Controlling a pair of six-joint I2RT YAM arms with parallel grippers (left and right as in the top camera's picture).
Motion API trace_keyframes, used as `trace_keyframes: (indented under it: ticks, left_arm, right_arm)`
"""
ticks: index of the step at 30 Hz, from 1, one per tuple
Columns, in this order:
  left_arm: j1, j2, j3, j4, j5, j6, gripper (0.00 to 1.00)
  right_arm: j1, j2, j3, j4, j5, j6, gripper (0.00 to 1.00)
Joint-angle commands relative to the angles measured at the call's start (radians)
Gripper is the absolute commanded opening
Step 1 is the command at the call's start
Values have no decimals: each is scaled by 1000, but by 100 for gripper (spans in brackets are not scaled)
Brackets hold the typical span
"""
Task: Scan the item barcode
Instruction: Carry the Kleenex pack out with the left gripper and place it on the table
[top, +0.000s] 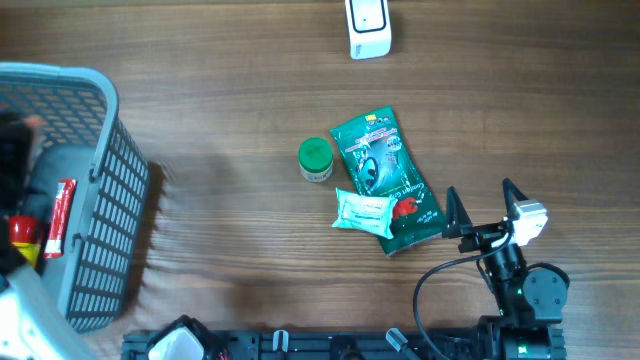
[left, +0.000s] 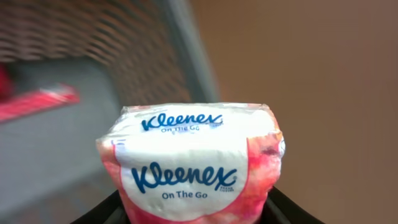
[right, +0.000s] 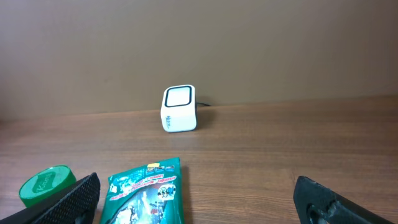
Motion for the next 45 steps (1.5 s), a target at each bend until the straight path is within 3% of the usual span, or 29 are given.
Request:
trace_keyframes:
  ticks: [1,3,10,15,20,26,34,40,45]
  left_arm:
    - [-269,-12,0,-49,65,2,53]
    - [-435,-2,-3,-84,-11,-15,51]
    - [-919,69,-128,-135,-355,-296,51]
    - [-1087,145,-341,2,-397,-450,50]
    - [-1194,267,-558,232,-396,-557,48]
    - [-1285,405,-616,443,-397,-577,48]
    - [-1301,455,-616,390,-392,-629,54]
    - [-1301,439,-611,365,-351,-628,77]
    - [-1297,366,-529,365,-360,-512,81]
  right_arm:
    - [5,1,-1,3,9,13,100]
    - [5,1,-1,3,9,13,100]
    - [5,1,-1,3,9,13,100]
    - [5,1,-1,3,9,13,100]
    - [5,1,-1,3,9,13,100]
    - [5,1,-1,3,9,13,100]
    - [5,1,-1,3,9,13,100]
    - [5,1,-1,3,9,13,100]
    - [5,1,-1,3,9,13,100]
